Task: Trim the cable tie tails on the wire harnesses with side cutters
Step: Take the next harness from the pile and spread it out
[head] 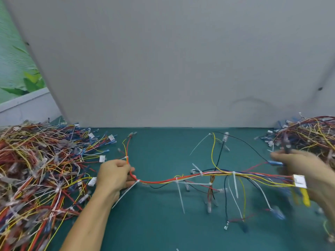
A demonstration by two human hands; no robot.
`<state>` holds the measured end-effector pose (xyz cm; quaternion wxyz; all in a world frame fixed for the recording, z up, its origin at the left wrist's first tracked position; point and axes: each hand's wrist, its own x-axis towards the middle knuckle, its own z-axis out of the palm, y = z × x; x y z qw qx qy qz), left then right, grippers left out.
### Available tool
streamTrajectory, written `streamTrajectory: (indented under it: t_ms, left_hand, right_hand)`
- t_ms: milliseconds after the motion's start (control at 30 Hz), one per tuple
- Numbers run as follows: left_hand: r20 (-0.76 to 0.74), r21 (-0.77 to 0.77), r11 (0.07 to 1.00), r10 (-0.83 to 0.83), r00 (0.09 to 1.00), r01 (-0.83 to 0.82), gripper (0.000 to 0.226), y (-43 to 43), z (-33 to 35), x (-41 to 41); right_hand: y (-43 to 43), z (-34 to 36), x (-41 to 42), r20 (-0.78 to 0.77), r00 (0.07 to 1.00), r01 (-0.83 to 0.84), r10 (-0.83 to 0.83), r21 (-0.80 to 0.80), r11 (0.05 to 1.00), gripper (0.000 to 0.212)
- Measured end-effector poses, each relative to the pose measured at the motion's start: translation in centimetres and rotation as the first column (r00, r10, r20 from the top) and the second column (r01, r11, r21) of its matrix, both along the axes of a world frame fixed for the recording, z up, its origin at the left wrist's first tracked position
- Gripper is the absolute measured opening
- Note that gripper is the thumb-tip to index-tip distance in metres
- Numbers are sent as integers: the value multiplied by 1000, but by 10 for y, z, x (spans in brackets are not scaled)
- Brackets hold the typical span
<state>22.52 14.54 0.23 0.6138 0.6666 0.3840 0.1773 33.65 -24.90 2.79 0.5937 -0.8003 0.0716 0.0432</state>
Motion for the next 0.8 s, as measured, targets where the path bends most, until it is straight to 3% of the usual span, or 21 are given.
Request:
streamTrajectory:
  t_ms: [67, 133, 233, 300, 367, 433, 500, 633, 733, 800]
  left_hand:
    - [-10, -4, 1000, 0, 1000, 0, 23, 1, -1, 2]
    - [-20, -7, 1000, -8, 1000, 8, 23, 1, -2, 3]
    - [-25, -8, 1000, -16, 1000, 16, 22, 3, -2, 4]
    - [-27, 7, 1000, -22, 999, 22, 22, 2, -3, 3]
    - [-30, 22, 999, -23, 999, 23, 22, 1, -3, 3]
    - [-24, 17, 1000, -25, 999, 25, 22, 0, -2, 2]
    - [19, -54, 998, -33, 999, 34, 21, -1, 0, 1]
    - [196, -359, 922, -75, 978, 142, 10, -6, 7, 3]
    - [339, -483, 849, -43, 940, 213, 5, -9, 11, 6]
    - [386, -498, 846, 20, 922, 190, 4, -10, 13, 7]
  right_hand:
    - [-10, 18, -1, 170, 983, 93, -61, -184, 978, 3]
    - [-18, 40, -10, 262, 964, 141, -49, -345, 928, 25]
    - [13, 70, -42, 259, 955, -39, 147, -380, 924, 46]
    - [49, 72, -63, 185, 928, -221, 324, -429, 876, 43]
    - [77, 62, -72, 10, 899, -398, 438, -398, 826, 24]
    - [95, 46, -67, -83, 895, -422, 439, -479, 770, 15]
    - [109, 29, -56, -127, 910, -390, 394, -586, 711, 16]
    - [125, -2, -37, -116, 936, -294, 332, -777, 557, 17]
    - [120, -12, -29, -32, 942, -220, 333, -810, 543, 20]
    - [106, -9, -24, -75, 933, -274, 351, -780, 563, 30]
